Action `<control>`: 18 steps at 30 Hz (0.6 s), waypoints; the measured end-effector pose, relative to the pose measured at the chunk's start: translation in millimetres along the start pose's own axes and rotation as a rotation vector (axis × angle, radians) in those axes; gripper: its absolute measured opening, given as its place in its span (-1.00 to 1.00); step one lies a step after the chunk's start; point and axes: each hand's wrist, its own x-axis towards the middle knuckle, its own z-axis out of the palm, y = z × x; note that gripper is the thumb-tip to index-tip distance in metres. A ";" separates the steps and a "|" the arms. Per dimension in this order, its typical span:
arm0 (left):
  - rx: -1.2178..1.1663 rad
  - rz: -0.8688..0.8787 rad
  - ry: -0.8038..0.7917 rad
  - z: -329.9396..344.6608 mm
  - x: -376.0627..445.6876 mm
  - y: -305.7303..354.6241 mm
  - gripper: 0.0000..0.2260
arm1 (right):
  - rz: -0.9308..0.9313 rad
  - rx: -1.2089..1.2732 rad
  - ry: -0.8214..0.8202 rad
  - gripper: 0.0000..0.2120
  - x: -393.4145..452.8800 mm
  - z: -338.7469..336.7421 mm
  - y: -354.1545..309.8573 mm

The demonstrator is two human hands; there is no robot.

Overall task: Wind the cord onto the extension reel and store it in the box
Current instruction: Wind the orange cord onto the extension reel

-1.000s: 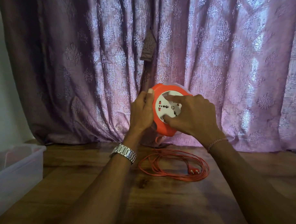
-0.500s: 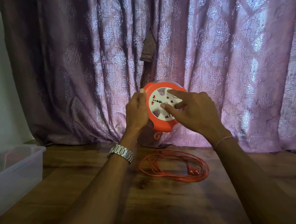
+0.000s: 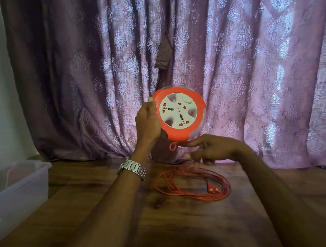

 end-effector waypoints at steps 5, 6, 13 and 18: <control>0.002 -0.017 -0.007 -1.6 0.7 -0.8 -0.47 | -0.181 0.353 0.202 -0.87 22.9 26.6 10.1; 0.010 -0.013 -0.007 -1.7 0.3 -0.4 -0.48 | -0.190 0.373 0.222 -0.87 23.8 26.1 12.4; 0.036 -0.019 0.017 -2.0 -1.4 -0.9 -0.53 | -0.218 0.486 0.139 -0.79 8.0 9.6 18.7; 0.061 -0.015 0.050 -2.3 -3.2 -0.9 -0.48 | -0.224 0.374 -0.006 -0.79 -3.7 0.4 3.4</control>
